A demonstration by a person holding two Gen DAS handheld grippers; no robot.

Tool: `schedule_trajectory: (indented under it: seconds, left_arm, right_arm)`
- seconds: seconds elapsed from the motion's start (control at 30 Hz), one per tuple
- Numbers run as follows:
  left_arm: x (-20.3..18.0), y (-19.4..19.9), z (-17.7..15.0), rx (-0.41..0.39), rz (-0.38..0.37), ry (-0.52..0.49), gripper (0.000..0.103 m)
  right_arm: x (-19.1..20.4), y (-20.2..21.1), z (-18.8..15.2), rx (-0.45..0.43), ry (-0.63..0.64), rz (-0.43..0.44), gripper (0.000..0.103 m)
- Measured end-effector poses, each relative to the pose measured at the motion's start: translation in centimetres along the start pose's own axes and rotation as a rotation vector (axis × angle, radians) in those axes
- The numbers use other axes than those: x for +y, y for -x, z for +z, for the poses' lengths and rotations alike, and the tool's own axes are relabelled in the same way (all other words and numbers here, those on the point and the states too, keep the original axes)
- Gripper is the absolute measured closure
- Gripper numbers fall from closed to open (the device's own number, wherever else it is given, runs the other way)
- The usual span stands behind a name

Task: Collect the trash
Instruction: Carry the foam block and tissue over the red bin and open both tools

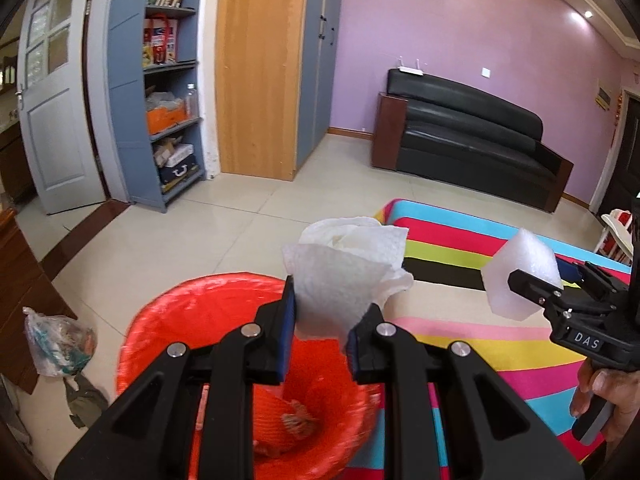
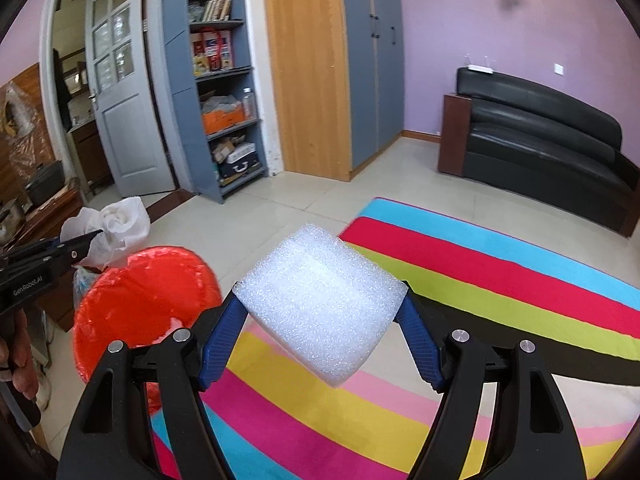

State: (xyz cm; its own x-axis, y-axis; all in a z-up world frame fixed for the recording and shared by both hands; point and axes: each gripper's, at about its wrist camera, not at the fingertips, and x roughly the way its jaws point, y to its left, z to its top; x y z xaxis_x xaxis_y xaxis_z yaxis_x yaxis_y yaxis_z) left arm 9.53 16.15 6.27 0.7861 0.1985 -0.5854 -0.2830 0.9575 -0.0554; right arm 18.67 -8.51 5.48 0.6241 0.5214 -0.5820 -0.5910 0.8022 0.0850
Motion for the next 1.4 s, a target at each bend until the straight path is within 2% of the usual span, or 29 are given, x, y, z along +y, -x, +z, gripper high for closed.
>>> schedule_trajectory:
  seconds: [0.53,0.9,1.2,1.33,1.4]
  left_arm:
    - [6.1,2.0,-1.3,0.014,0.112,0.043,0.082]
    - [8.4,2.5,-1.8,0.032,0.161,0.077,0.081]
    - [10.1,2.9,-2.1,0.034,0.191,0.117,0.079]
    - [10.6,2.9,-2.2,0.041,0.195,0.128,0.068]
    - [10.7,2.8,-2.3,0.05,0.193,0.139,0.054]
  right_arm:
    - [9.2,-2.1,0.9,0.012,0.113,0.146,0.033]
    - [14.7,-3.2,-1.0,0.056,0.192,0.216,0.032]
    - [16.2,-3.7,-1.3,0.047,0.213,0.225,0.031]
    - [16.4,-4.0,-1.5,0.043,0.217,0.222,0.022]
    - [16.3,-4.0,-1.5,0.039,0.218,0.218,0.019]
